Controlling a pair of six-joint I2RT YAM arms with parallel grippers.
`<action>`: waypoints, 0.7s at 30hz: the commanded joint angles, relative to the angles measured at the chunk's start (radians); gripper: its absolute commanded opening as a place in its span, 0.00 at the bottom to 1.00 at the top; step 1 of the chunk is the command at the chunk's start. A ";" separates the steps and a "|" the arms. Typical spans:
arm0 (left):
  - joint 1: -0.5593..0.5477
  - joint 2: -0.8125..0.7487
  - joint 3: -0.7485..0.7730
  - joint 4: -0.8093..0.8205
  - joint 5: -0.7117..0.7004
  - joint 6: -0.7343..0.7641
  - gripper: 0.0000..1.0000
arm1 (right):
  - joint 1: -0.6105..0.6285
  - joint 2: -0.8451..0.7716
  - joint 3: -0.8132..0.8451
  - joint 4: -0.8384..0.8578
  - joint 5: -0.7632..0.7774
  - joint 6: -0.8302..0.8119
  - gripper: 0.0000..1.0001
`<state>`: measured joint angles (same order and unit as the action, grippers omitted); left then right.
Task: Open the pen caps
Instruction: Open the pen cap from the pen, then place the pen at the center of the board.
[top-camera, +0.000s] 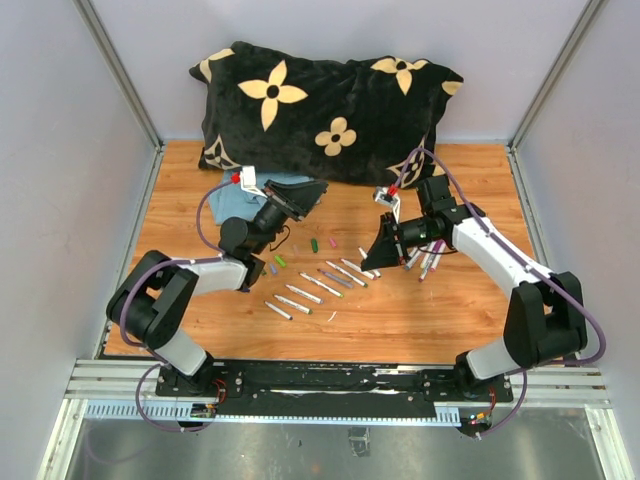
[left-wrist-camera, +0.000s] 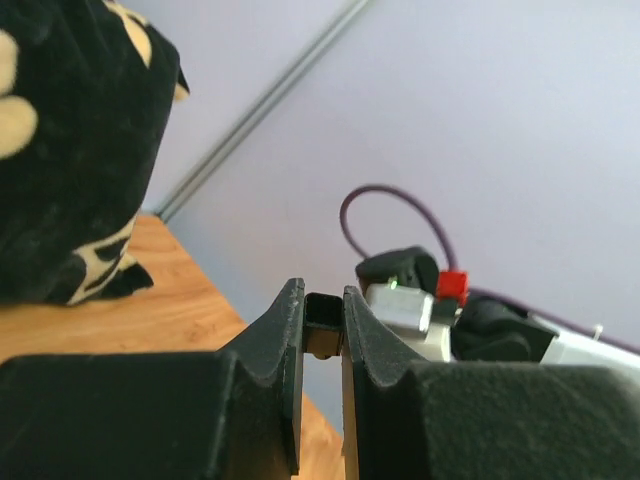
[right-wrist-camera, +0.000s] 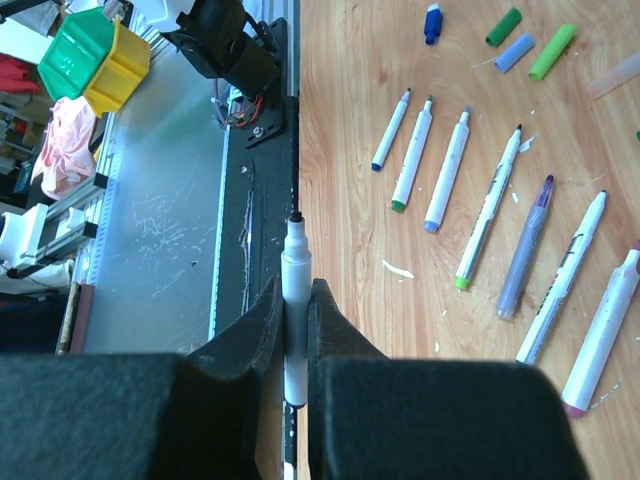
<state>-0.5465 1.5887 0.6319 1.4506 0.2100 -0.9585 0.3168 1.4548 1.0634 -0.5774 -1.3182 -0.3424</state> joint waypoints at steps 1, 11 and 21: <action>0.019 -0.045 0.024 0.032 -0.039 -0.036 0.00 | 0.019 0.024 0.000 -0.014 0.023 0.013 0.01; 0.019 -0.230 -0.128 -0.543 -0.103 -0.017 0.00 | 0.058 0.197 0.110 0.042 0.776 -0.002 0.04; 0.019 -0.513 -0.195 -1.017 -0.245 0.039 0.00 | 0.162 0.435 0.272 -0.018 0.902 -0.024 0.07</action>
<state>-0.5278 1.1679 0.4709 0.6258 0.0414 -0.9565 0.4431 1.8290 1.2739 -0.5514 -0.5007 -0.3489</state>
